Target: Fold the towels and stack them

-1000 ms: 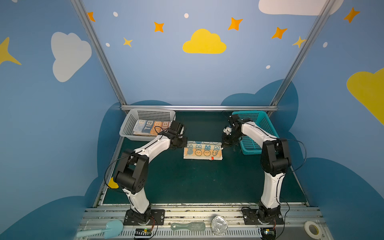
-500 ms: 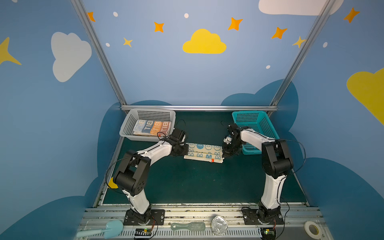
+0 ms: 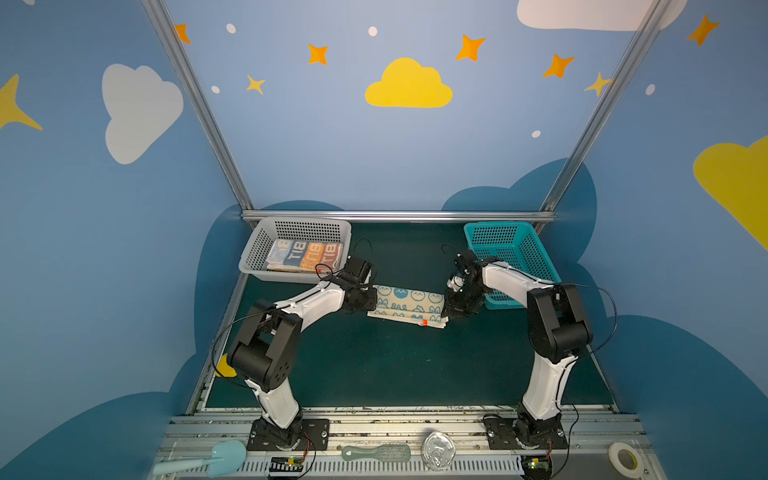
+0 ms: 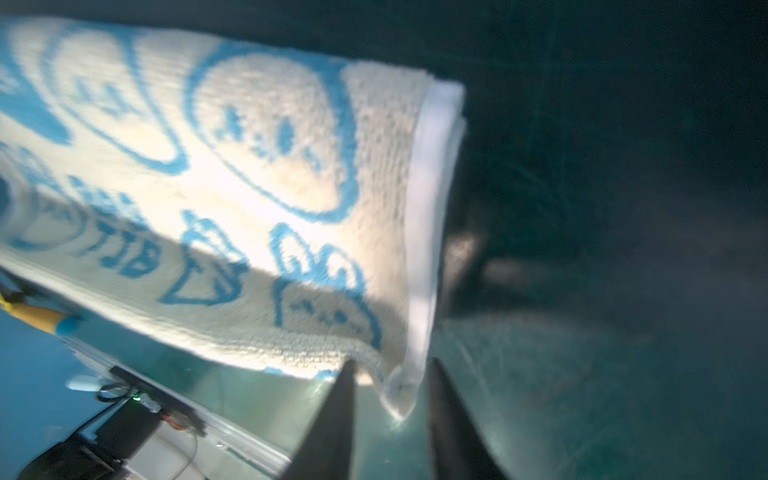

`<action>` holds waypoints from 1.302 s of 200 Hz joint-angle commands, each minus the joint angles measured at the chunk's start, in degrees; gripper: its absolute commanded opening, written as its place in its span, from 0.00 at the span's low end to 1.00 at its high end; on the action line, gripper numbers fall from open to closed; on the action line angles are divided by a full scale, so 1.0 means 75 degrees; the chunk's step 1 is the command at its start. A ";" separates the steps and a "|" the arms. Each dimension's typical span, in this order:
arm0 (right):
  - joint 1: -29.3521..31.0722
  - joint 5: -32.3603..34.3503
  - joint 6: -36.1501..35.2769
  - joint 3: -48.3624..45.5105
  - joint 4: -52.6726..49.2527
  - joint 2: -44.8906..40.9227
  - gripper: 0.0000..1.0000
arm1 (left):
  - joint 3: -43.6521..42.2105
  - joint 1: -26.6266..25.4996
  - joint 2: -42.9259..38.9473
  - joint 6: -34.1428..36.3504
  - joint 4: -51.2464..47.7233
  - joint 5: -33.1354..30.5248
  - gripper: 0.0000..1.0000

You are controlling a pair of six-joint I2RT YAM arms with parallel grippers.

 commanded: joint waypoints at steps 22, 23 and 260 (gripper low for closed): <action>0.0011 -0.0296 0.0192 0.0000 -0.0127 -0.1082 0.49 | 0.0482 -0.0249 -0.0565 -0.0181 0.0028 0.0193 0.65; 0.0003 -0.0318 0.0198 -0.0008 -0.0115 -0.1082 0.49 | 0.0487 -0.0262 -0.0567 -0.0203 0.0042 0.0215 0.66; -0.0340 -0.1044 0.0162 -0.0855 0.0646 -0.1253 0.88 | 0.0188 -0.0629 -0.0575 -0.0836 -0.0036 0.0150 1.00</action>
